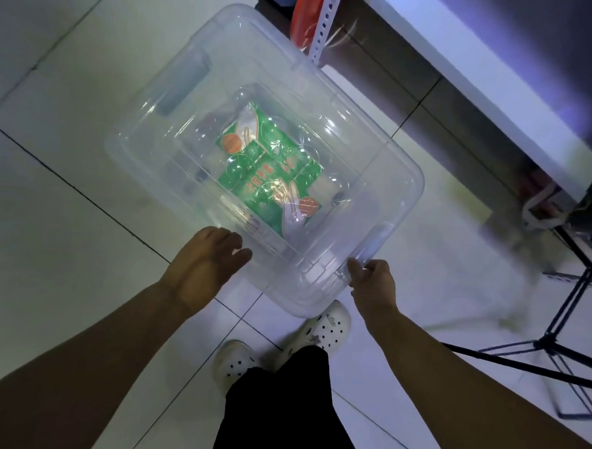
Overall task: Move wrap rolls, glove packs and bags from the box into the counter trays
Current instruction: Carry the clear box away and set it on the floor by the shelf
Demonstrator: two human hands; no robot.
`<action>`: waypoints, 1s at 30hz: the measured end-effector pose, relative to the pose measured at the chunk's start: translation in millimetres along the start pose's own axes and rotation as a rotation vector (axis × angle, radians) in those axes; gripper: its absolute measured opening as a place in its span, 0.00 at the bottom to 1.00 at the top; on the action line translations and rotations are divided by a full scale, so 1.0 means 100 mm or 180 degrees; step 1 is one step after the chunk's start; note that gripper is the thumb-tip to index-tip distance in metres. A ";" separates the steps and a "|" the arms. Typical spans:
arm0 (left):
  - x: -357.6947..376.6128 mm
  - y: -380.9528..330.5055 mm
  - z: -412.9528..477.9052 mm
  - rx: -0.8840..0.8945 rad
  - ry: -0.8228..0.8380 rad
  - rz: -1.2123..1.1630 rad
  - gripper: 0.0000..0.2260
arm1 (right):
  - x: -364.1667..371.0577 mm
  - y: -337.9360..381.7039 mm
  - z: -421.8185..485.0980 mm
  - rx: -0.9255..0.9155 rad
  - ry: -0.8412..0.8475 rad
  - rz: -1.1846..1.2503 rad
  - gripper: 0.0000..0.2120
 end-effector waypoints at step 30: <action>0.14 0.16 0.78 -0.0862 0.0494 0.0162 0.10 | -0.94 0.09 0.95 0.0406 -0.0570 0.0768 0.29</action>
Point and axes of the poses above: each hand's wrist, its own z-axis towards the middle knuckle, its own x-axis out of the palm, y = z × x, the point moved 8 cm from there along z, towards the middle knuckle, and after that the axes turned 14 degrees about -z, right-handed, at the moved point
